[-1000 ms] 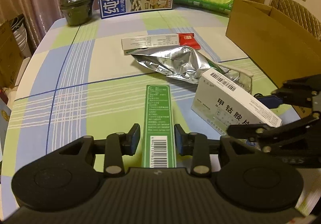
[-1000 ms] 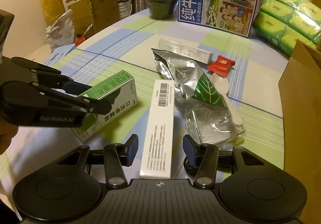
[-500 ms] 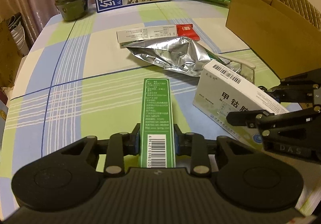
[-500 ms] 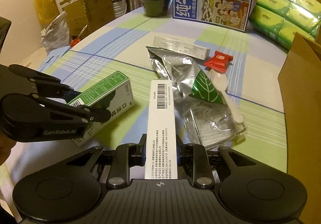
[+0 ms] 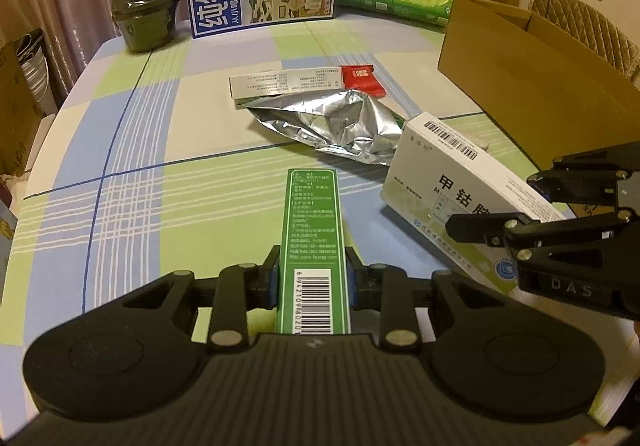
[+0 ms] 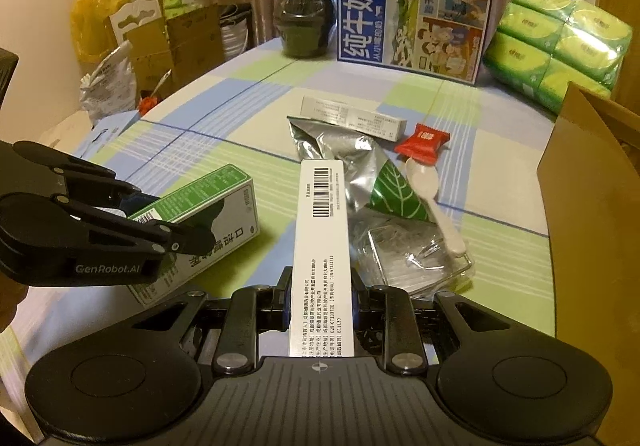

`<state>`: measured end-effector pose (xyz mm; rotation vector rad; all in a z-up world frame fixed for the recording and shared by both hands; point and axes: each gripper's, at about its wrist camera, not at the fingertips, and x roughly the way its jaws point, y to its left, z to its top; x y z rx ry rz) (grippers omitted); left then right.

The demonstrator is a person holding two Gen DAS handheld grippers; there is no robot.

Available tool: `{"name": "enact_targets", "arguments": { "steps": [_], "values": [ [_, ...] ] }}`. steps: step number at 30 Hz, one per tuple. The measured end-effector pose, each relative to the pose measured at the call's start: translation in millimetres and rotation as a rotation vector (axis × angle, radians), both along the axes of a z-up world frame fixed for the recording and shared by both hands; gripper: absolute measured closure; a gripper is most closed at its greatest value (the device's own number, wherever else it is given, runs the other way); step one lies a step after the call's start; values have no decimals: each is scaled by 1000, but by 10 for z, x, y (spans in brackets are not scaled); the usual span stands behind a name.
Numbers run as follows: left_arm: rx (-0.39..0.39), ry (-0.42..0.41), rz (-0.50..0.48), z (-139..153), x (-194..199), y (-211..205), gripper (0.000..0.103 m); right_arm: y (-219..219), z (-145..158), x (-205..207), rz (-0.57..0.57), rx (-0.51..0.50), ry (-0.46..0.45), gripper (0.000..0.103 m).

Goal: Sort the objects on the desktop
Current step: 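Carry both medicine boxes to the cardboard box and release them inside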

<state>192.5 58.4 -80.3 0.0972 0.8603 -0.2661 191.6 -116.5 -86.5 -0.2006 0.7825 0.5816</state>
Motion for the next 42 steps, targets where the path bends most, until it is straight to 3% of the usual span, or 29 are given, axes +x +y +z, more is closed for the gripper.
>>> {"name": "enact_targets", "arguments": {
  "steps": [12, 22, 28, 34, 42],
  "values": [
    [-34, -10, 18, 54, -104, -92, 78, -76, 56, -62, -26, -6, -9, 81],
    [-67, -41, 49, 292, -299, -218, 78, -219, 475, -259, -59, 14, -54, 81],
    [-77, -76, 14, 608, -443, -456, 78, -392, 882, -347, -105, 42, -112, 81],
    [-96, -114, -34, 972, -488, -818, 78, -777, 1236, -407, -177, 50, -170, 81],
    [-165, -113, -150, 1253, -407, -1528, 78, -1685, 1530, -387, -316, 36, -221, 81]
  ]
}}
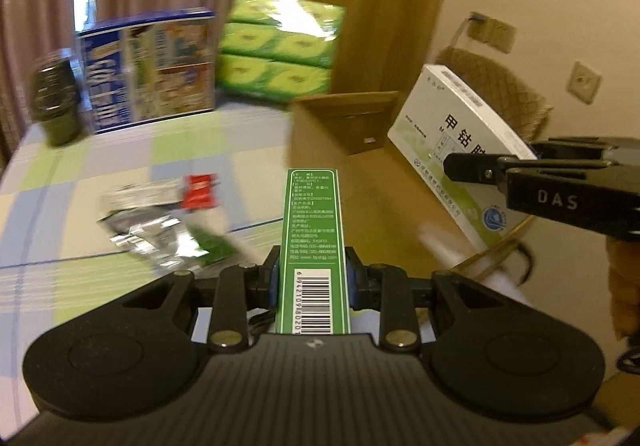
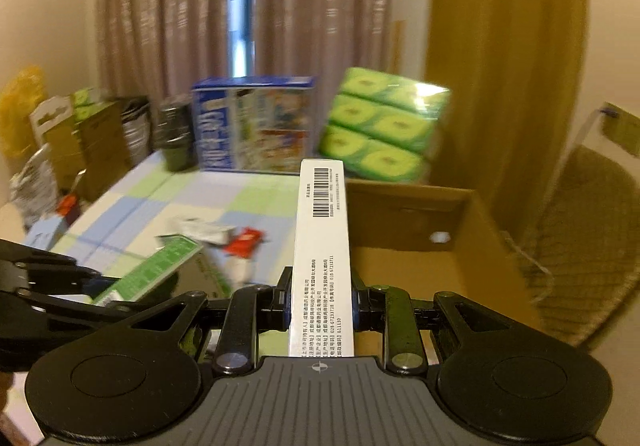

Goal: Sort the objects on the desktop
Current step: 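Carry both medicine boxes to the cardboard box and release them inside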

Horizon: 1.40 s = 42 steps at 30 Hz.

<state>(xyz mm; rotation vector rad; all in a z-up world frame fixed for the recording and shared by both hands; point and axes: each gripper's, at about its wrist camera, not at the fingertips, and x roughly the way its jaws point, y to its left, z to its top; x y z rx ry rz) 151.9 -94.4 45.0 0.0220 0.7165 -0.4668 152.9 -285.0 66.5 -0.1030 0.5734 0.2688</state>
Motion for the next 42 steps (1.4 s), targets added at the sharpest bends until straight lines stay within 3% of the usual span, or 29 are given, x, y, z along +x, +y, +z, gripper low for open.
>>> {"name": "enact_targets", "arguments": {
  "steps": [9, 16, 21, 27, 39, 41, 42],
  "values": [
    [-38, 19, -86, 94, 256, -825, 78, -914, -84, 244, -134, -7, 34, 81],
    [-62, 62, -98, -24, 616, -1272, 78, -1198, -331, 449, -162, 2, 86, 81],
    [-27, 82, -94, -219, 778, -1426, 78, -1295, -470, 531, -177, 17, 108, 81],
    [-41, 92, -68, -342, 898, -1442, 78, -1311, -537, 619, -178, 14, 122, 81],
    [-93, 7, 13, -88, 749, -928, 70, -1161, -617, 765, -151, 43, 118, 80],
    [-106, 6, 39, -65, 705, -787, 68, -1158, -605, 780, -145, 66, 112, 72],
    [-110, 5, 50, -54, 687, -726, 65, -1156, -596, 779, -151, 71, 113, 61]
  ]
}}
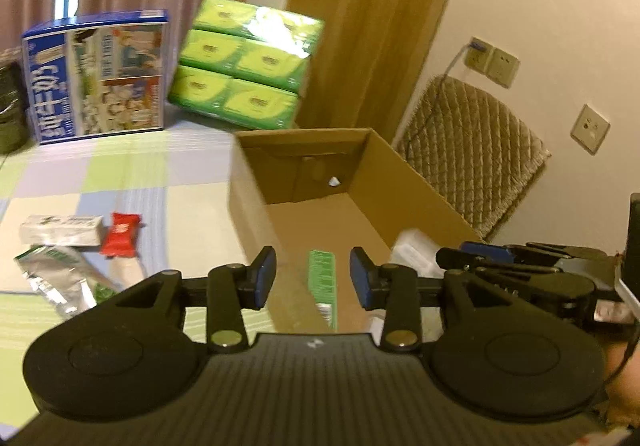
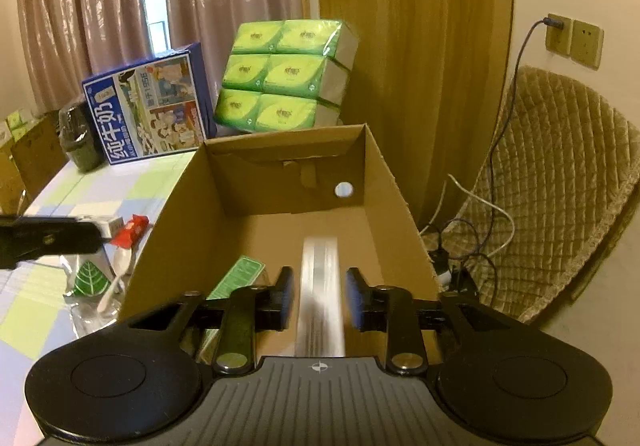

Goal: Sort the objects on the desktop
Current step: 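Carry both medicine boxes to the cardboard box and release them inside, then withdraw both open tools back toward the remaining items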

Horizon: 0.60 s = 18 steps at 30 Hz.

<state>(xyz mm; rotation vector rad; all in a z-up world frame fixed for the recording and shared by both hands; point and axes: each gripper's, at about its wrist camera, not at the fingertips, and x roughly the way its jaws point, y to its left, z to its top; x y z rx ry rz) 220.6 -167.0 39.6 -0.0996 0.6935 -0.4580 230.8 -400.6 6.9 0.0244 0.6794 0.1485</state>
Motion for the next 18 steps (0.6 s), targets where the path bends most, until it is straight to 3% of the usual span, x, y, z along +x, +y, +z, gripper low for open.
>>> {"name": "enact_targets", "arguments": {
  "steps": [1, 4, 8, 10, 18],
  "values": [
    [-1, -2, 11, 3, -27, 66, 62, -3, 10, -15, -4, 6, -5, 55],
    [3, 11, 42, -16, -108, 276, 51, 1, 49, -83, -4, 13, -12, 52],
    [14, 30, 83, -90, -242, 551, 50, 21, 86, -203, -3, 14, -15, 44],
    [26, 36, 101, -119, -315, 677, 44, 52, 114, -274, 1, 14, -21, 37],
    [47, 55, 157, -185, -600, 1131, 36, 253, 348, -575, 28, 13, -65, 28]
  ]
}}
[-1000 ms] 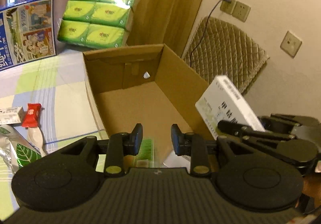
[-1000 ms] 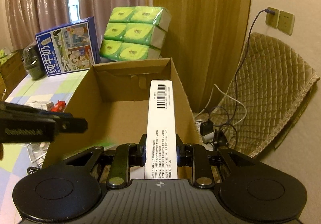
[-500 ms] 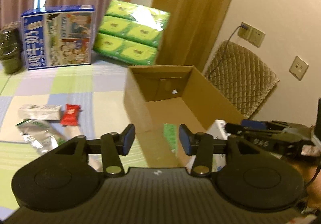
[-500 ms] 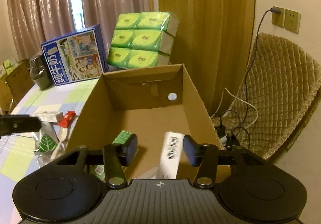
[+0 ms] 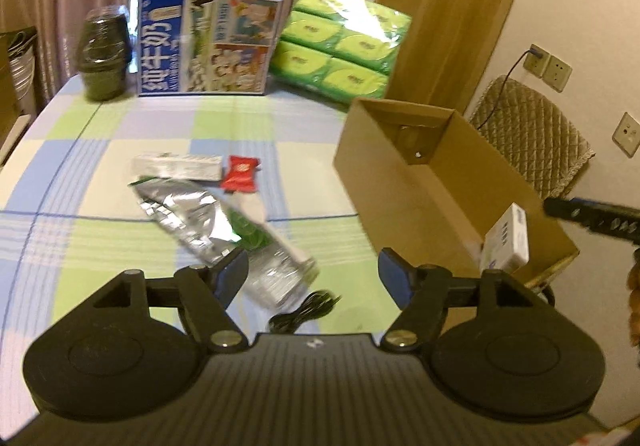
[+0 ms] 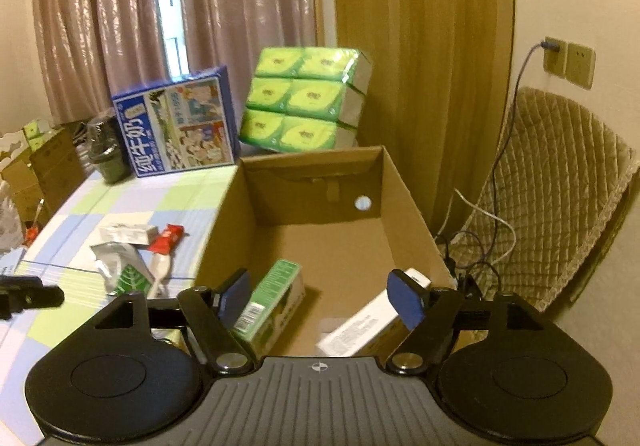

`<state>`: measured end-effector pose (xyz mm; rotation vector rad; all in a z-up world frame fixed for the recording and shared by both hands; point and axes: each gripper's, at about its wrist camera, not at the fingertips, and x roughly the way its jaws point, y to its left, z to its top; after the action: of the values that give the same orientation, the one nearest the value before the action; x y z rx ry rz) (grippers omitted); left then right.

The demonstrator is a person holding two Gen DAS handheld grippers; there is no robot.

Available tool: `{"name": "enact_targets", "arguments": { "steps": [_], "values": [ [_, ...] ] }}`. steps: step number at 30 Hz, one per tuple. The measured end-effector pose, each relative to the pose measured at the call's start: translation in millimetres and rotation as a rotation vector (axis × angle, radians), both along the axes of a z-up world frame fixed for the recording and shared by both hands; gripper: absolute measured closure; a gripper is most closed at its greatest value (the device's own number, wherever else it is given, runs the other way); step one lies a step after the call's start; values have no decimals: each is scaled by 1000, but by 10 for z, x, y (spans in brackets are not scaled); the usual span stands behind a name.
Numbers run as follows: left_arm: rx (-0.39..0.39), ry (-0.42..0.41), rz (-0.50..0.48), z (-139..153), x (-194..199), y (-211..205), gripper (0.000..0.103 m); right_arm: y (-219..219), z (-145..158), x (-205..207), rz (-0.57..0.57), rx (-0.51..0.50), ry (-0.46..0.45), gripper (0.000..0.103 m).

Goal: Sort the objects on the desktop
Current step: 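Withdraw both open tools back toward the remaining items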

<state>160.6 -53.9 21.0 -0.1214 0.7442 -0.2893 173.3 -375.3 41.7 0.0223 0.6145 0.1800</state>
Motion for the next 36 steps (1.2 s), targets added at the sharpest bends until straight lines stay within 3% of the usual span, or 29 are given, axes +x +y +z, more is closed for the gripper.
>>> {"name": "enact_targets", "arguments": {
  "steps": [7, 15, 28, 36],
  "values": [
    [25, 10, 61, -58, -183, 402, 31, 399, 229, -231, 72, 33, -41, 18],
    [65, 8, 99, -128, -349, 750, 26, 952, 305, -490, 171, 84, -62, 15],
    [132, 29, 89, -405, -247, 1084, 26, 1651, -401, -614, 306, 60, 69, 15],
    [161, 42, 43, -694, 58, 1118, 26, 1855, -903, -196, 318, 12, 127, 15]
  ]
}}
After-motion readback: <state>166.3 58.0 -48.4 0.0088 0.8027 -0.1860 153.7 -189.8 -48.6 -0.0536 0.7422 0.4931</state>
